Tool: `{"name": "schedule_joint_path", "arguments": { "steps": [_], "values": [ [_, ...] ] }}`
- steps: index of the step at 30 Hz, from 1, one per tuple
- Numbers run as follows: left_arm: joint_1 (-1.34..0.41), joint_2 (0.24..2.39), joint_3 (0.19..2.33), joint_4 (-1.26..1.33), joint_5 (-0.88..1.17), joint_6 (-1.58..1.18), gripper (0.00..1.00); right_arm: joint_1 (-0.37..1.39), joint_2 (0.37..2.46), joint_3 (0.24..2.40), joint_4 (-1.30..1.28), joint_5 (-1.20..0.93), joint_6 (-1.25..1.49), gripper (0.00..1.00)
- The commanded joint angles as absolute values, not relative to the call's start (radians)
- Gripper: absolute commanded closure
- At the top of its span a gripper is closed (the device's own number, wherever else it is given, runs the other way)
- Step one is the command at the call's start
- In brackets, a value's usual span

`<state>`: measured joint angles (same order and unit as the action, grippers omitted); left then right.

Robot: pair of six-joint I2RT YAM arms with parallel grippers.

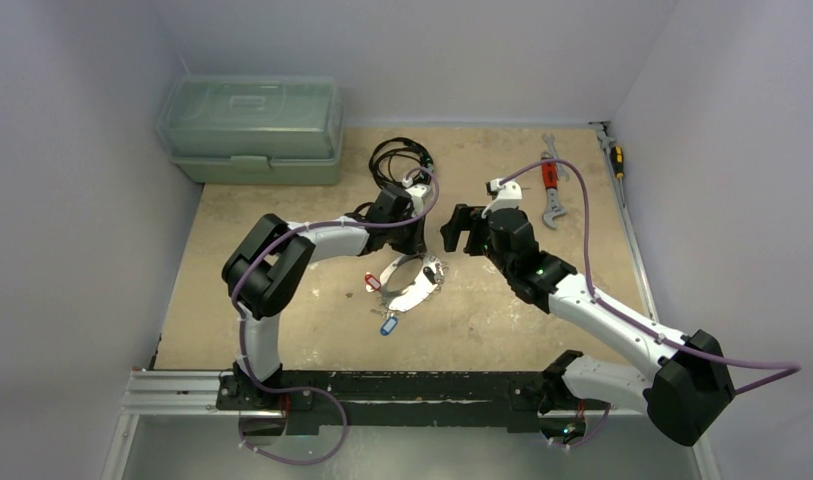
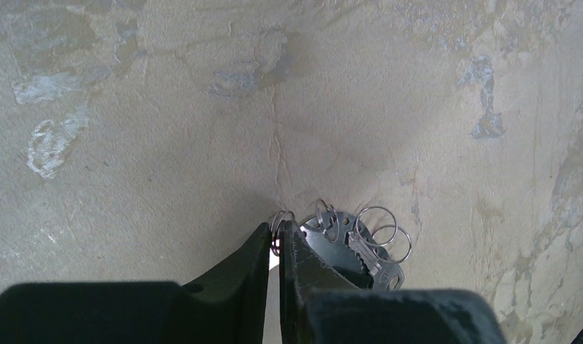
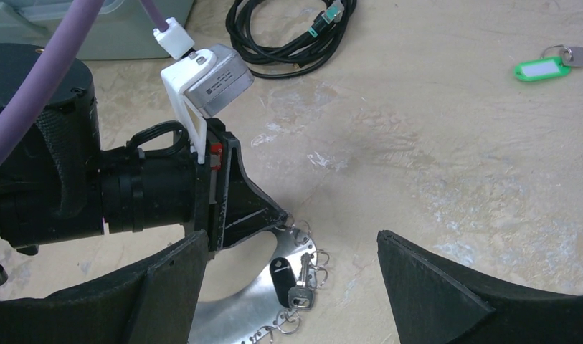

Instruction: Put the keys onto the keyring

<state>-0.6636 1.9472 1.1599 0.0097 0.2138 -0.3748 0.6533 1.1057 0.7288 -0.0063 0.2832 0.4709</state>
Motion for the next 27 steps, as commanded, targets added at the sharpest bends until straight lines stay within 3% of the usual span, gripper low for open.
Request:
{"name": "schedule_joint_path", "arguments": {
  "steps": [1,3,27],
  "values": [
    [-0.671,1.948,1.200,0.029,0.233,-0.364,0.95,0.649,1.103,0.729,0.029,0.275,0.459,0.09],
    [-0.670,1.951,1.200,0.030,0.235,-0.366,1.00,0.649,1.104,0.729,0.028,0.276,0.459,0.09],
    [-0.683,1.639,0.886,0.378,0.354,-0.388,1.00,0.648,0.933,0.618,0.173,0.220,0.421,0.10]
  ]
}}
